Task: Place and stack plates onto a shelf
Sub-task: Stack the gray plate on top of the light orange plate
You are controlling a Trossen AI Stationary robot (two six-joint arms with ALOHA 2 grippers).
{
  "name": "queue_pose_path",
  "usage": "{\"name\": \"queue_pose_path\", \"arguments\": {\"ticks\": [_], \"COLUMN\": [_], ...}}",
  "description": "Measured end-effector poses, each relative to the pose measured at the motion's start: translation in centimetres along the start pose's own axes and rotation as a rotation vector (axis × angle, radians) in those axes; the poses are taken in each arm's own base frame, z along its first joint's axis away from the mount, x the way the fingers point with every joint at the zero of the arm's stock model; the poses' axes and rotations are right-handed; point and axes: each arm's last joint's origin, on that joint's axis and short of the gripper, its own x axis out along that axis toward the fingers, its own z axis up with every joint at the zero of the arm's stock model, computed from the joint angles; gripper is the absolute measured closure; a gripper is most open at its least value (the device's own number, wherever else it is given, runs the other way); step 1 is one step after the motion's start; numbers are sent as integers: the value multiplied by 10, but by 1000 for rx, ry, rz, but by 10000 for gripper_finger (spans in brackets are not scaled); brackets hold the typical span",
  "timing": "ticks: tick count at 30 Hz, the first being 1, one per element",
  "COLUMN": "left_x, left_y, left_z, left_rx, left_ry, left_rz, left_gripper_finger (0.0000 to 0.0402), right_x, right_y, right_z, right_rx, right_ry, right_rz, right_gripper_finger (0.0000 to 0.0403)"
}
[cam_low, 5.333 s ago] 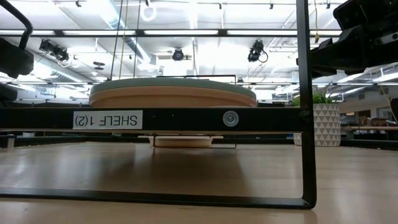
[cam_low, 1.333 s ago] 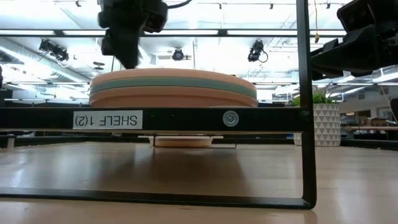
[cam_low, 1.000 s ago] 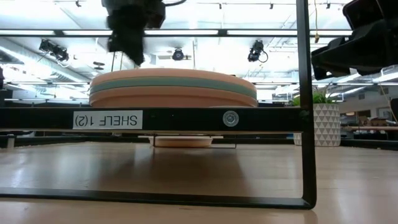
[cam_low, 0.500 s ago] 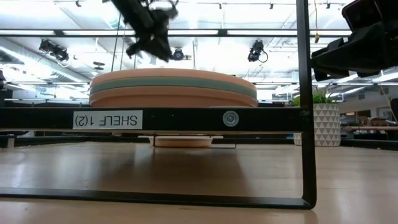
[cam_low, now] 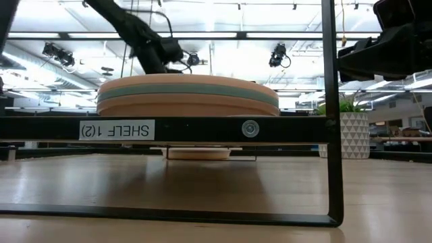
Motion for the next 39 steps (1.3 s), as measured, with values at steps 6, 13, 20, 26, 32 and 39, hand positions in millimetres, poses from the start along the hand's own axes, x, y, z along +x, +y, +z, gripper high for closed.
{"name": "queue_pose_path", "arguments": {"ticks": [6, 13, 20, 26, 32, 39], "left_x": [30, 45, 48, 70, 89, 97], "left_y": [-1, -19, -28, -28, -13, -4], "left_z": [0, -12, -22, -35, -38, -43], "left_rx": [-24, 43, 287, 444, 412, 408], "left_ry": [18, 32, 41, 124, 203, 259], "left_rz": [-74, -71, 36, 36, 3, 36], "left_gripper_finger": [294, 233, 193, 200, 209, 210], "right_x": [0, 0, 0, 0, 0, 0], "right_y": [0, 0, 0, 0, 0, 0], "right_z": [-1, -9, -9, -8, -8, -8], "right_rx": [-14, -47, -62, -43, -13, 10], "right_ry": [11, 93, 93, 81, 79, 78], "right_rz": [-3, -14, -13, -13, -12, -9], "right_gripper_finger": [329, 329, 329, 329, 329, 329]}}
